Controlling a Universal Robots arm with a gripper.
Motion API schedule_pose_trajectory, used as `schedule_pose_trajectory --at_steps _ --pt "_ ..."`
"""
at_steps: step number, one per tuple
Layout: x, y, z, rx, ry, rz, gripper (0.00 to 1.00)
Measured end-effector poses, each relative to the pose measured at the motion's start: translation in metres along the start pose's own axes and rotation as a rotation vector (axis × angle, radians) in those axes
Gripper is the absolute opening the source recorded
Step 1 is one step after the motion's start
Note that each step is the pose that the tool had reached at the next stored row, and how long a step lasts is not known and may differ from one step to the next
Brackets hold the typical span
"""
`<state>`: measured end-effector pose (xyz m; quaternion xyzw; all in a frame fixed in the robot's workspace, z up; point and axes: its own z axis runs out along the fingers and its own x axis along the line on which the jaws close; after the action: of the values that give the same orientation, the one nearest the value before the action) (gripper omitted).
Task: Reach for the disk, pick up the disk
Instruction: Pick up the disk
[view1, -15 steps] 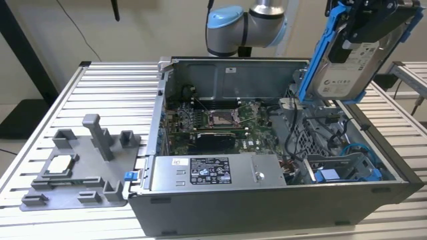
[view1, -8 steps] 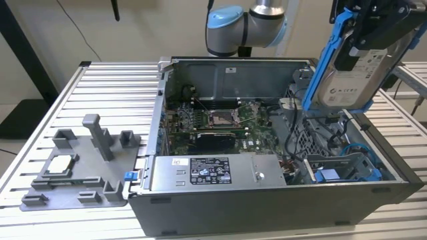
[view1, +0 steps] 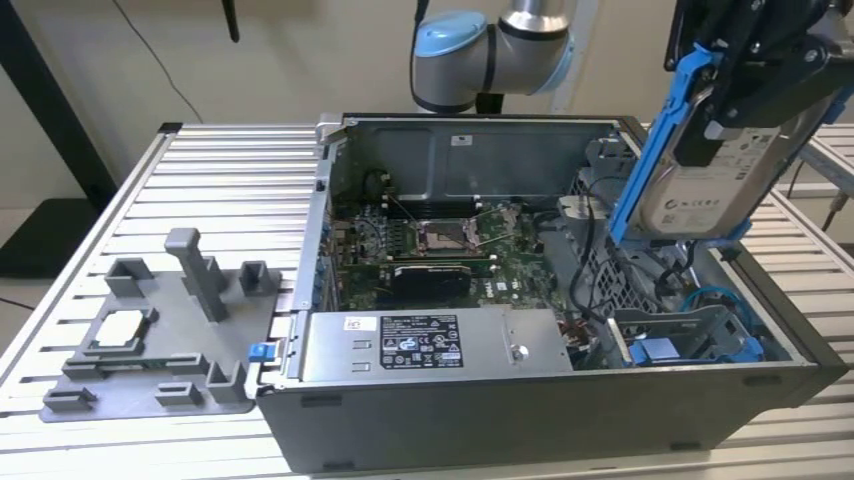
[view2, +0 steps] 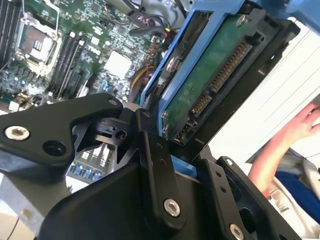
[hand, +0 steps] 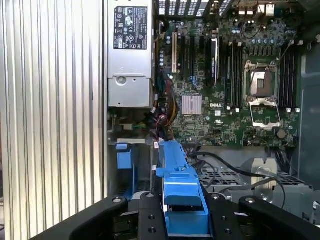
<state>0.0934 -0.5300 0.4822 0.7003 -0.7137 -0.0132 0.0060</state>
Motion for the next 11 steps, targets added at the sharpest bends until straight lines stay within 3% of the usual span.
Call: schedule_pose_trajectory --at_steps 11 --pt "0.0344 -0.0094 0.0112 0.0000 -0.0001 0.000 0.00"
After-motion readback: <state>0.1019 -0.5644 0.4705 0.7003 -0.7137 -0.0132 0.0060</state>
